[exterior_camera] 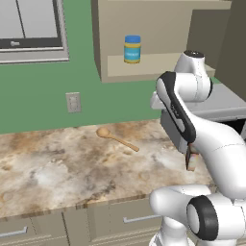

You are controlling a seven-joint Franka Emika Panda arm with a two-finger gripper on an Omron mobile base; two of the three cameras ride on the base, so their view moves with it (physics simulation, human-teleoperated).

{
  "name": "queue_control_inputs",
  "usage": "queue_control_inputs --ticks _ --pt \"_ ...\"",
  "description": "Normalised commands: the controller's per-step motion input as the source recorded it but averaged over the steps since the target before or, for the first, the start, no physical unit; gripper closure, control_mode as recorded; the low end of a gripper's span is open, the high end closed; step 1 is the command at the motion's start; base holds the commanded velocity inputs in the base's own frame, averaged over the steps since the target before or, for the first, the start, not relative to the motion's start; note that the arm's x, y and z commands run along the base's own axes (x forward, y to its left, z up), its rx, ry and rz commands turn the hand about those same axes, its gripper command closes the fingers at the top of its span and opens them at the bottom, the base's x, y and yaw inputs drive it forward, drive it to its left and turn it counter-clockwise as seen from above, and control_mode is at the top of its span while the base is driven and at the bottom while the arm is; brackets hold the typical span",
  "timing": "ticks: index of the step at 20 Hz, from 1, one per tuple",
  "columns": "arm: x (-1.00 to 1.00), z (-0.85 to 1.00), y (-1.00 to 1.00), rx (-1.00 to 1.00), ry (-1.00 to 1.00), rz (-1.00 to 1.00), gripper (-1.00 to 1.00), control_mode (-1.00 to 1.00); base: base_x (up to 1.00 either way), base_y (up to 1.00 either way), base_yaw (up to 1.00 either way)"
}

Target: Pick the boxed food and jam from the counter and place them in the cabinets closest to them.

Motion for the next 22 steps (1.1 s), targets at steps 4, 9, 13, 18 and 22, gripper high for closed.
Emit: queue_control_inputs --ticks 4,9,13,18,22 --pt "-0.03 0.0 -0.16 0.02 0.0 -0.02 -1.0 -1.0 0.0 0.0 0.0" --pt "-0.07 -0.01 -0.33 0.03 0.0 -0.05 -1.0 -1.0 0.0 0.0 0.0" --pt "-0.1 -0.06 -0.32 0.01 0.0 -0.07 -1.0 -1.0 0.0 0.0 0.0" --pt "-0.13 -0.14 -0.28 0.0 0.0 -0.07 -1.0 -1.0 0.0 0.0 0.0" --pt "-0.12 -0.22 -0.23 -0.04 0.0 -0.05 -1.0 -1.0 0.0 0.0 0.0"
